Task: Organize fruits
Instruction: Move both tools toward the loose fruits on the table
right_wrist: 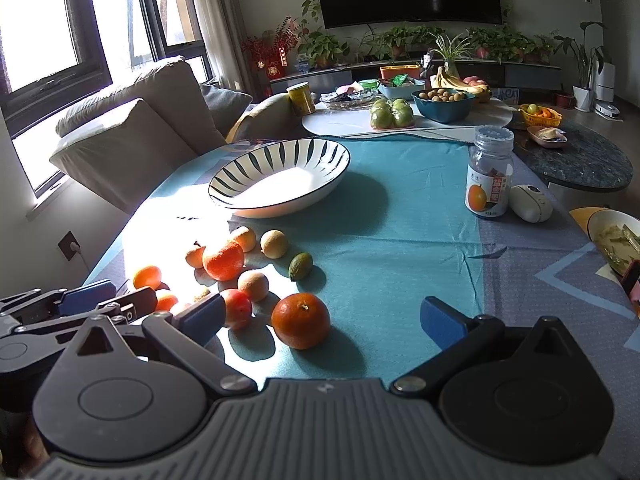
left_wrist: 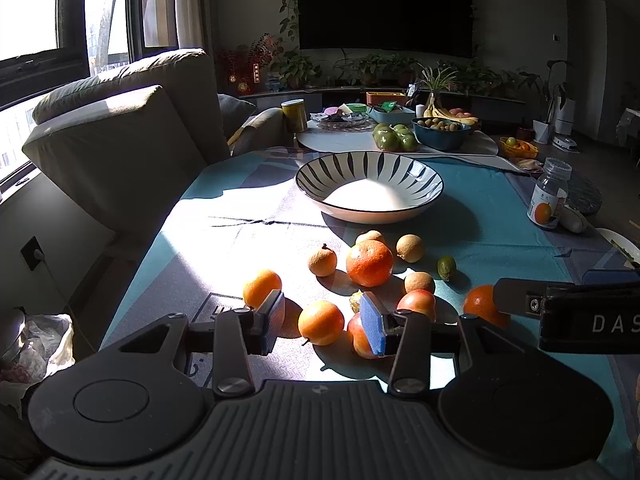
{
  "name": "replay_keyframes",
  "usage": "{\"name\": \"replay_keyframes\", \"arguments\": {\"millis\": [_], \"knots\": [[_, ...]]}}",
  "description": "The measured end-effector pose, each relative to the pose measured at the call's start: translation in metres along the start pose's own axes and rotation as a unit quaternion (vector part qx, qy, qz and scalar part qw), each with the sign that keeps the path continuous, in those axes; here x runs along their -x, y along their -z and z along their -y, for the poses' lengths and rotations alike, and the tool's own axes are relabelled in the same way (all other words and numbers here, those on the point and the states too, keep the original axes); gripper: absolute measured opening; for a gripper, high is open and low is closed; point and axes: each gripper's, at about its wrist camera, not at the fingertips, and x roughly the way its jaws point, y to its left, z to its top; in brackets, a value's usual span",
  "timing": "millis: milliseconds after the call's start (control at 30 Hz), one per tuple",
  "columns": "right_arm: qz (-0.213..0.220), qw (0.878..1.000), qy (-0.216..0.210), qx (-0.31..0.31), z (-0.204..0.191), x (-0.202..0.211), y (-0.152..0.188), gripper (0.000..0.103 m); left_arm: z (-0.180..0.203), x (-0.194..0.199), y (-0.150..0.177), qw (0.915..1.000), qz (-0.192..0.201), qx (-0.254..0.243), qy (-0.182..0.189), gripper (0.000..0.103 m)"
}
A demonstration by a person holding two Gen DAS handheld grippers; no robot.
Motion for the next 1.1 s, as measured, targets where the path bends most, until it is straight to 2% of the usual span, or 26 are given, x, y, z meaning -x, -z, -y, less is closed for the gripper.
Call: {"name": "replay_keyframes", "arguments": {"millis": [900,1100], "knots": [[-0.001,1.0,-0.005,0.009,-0.0026,-0.0026,0.0045,0.085,-0.002,-0.0019,0.0045,0.9999,-0.008,0.002,0.009,0.04],[-0.003,1.0,-0.004,0.009,-0.0012,-0.0043,0.0044,0.085,-0.0042,-0.0007,0.0086,0.9996,-0.007,-0.002,0.028,0.039]]}}
